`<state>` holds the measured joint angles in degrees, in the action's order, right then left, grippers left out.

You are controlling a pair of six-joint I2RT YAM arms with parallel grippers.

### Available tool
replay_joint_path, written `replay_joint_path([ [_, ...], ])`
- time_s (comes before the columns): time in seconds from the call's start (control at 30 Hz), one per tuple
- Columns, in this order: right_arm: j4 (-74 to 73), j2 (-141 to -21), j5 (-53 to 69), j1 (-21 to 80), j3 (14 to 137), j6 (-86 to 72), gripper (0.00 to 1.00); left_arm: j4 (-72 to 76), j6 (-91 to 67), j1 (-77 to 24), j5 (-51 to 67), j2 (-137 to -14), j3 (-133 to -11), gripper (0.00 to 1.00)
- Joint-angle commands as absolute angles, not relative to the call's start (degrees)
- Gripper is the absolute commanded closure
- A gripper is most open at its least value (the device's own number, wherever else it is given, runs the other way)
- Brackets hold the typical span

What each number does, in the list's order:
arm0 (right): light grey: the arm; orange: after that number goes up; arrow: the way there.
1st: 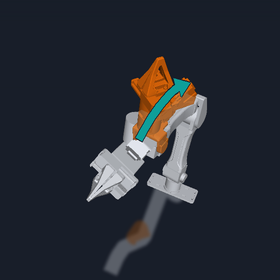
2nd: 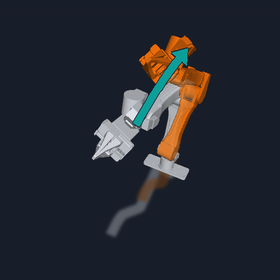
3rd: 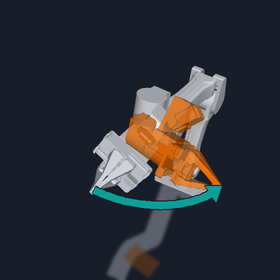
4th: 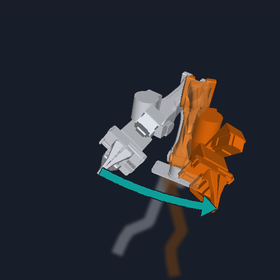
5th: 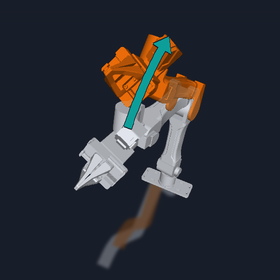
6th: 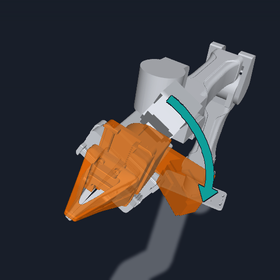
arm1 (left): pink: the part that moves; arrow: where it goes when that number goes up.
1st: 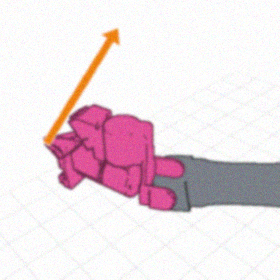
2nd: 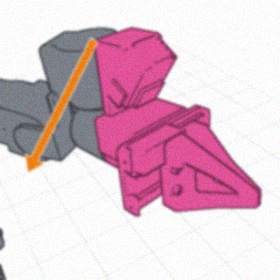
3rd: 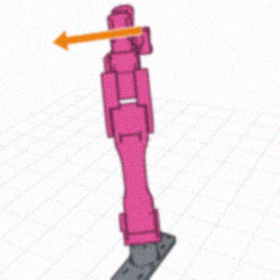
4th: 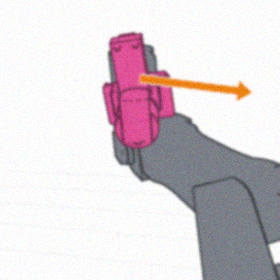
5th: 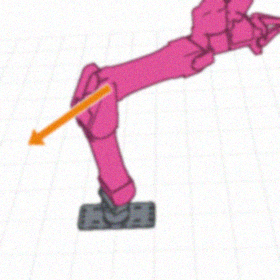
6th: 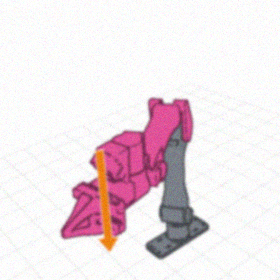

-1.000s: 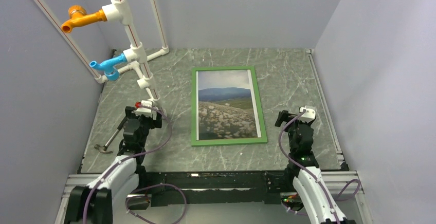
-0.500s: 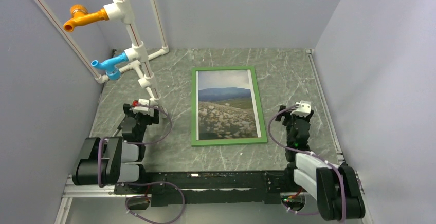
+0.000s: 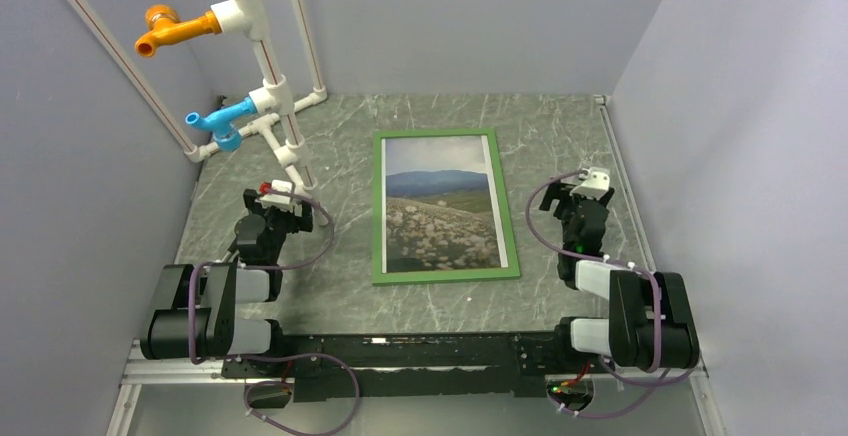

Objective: Put the photo into the frame
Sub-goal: Reset both arms

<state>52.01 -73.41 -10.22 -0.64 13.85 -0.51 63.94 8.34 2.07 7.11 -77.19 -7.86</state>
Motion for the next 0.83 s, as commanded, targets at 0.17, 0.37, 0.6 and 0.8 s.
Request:
replay_joint_path([
  [0.17, 77.5, -81.3, -2.8, -8.0, 5.3, -7.8, 0.00, 60.9, 6.3, 2.6, 3.8, -77.0, -12.6, 0.01],
  [0.37, 63.2, -83.5, 3.8, -6.3, 13.8, -3.2, 0.00, 59.9, 5.1, 2.5, 0.3, -77.1, -13.3, 0.01],
  [0.6, 63.2, -84.0, 3.6, -6.0, 14.0, -3.1, 0.00, 59.9, 5.1, 2.6, 0.3, -77.1, -13.3, 0.01],
  [0.8, 63.8, -84.2, 3.5, -6.0, 14.0, -3.0, 0.00, 59.8, 5.1, 2.5, 0.4, -77.3, -13.5, 0.01],
])
